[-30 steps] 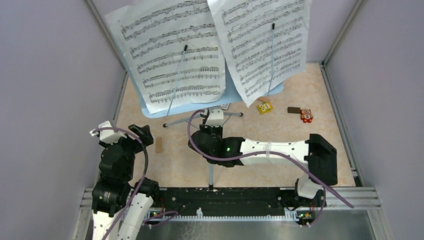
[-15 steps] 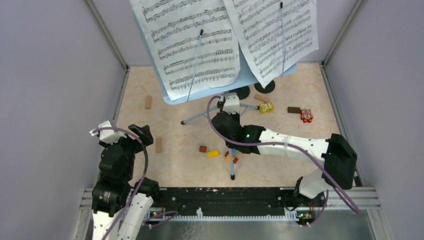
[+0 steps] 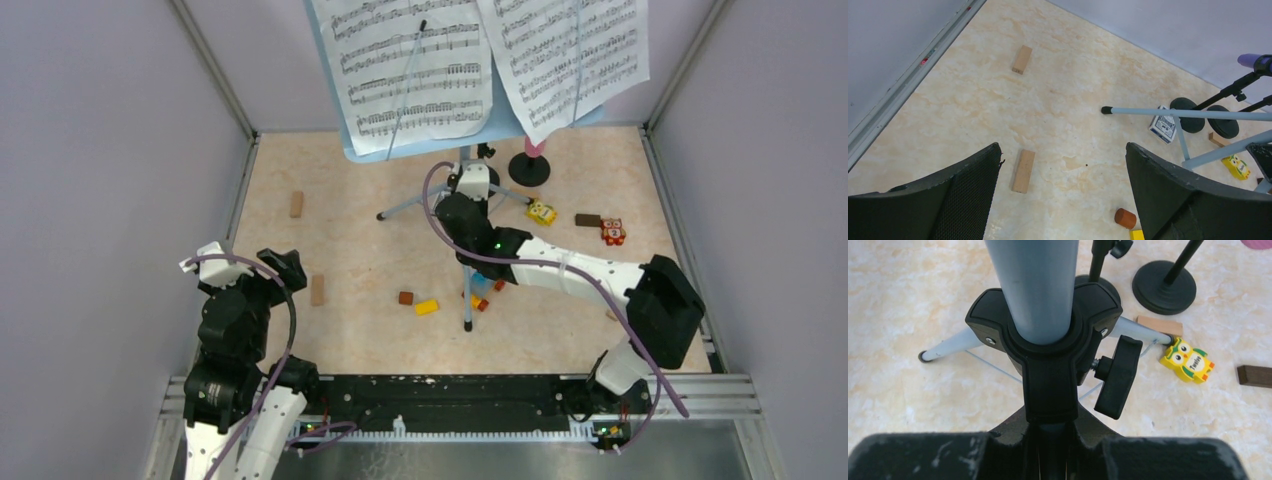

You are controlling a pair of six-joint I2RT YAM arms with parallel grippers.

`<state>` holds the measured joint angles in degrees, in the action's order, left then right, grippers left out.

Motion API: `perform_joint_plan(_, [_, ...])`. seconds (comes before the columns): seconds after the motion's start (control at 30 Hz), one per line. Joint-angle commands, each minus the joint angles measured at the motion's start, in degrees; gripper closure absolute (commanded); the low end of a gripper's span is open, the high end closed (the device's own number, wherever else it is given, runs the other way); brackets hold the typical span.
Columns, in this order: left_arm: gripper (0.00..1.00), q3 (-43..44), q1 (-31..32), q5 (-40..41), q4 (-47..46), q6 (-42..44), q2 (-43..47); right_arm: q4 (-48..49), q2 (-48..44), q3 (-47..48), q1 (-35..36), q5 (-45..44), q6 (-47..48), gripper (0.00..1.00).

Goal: Pack up the instrument practice props

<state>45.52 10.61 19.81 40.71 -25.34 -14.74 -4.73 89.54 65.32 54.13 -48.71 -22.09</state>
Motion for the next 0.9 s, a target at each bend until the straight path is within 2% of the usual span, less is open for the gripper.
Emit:
perform_joint_plan(0.0, [0.02, -0.1, 0.1, 0.1, -2.0, 0.2, 0.1, 0.0, 7.1, 3.1, -3.4, -4.0, 2.4, 1.0])
perform_joint_plan(0.3, [0.02, -0.1, 0.1, 0.2, -2.0, 0.2, 0.0, 2.0, 12.7, 7.6, -4.8, -1.2, 4.5, 0.99])
perform_joint_plan(0.33, [0.02, -0.1, 0.1, 0.2, -2.0, 0.2, 0.0, 2.1, 12.2, 6.9, -4.8, -0.9, 4.3, 0.93])
perform_joint_plan(0.37, [0.02, -0.1, 0.2, 0.2, -2.0, 0.2, 0.0, 2.3, 11.6, 6.0, -4.8, -0.1, 4.0, 0.83])
perform_joint_plan(0.4, [0.01, -0.1, 0.2, 0.2, -2.0, 0.2, 0.0, 2.6, 10.7, 4.9, -4.8, 0.8, 3.9, 0.67])
perform_joint_plan(0.43, [0.01, -0.1, 0.2, 0.2, -2.1, 0.2, 0.0, 2.9, 9.7, 3.8, -4.8, 1.9, 3.9, 0.57])
perform_joint_plan(0.47, [0.01, -0.2, 0.2, 0.2, -2.0, 0.2, -0.1, 2.4, 8.9, 3.1, -4.8, 3.0, 3.7, 0.48])
perform_joint_plan(0.5, [0.01, -0.2, 0.2, 0.0, -2.1, 0.3, -0.1, 1.8, 7.5, 2.3, -4.6, 3.8, 3.5, 0.43])
perform_joint_plan(0.63, [0.01, -0.2, 0.1, 0.0, -2.2, 0.4, -0.2, 1.4, 1.7, -1.8, -4.2, 7.7, 3.4, 0.36])
perform_joint_plan(0.87, [0.01, 0.1, 0.1, -6.3, -4.8, 3.8, -0.7, -0.9, -10.9, -9.4, -4.0, 22.7, 4.5, 0.35])
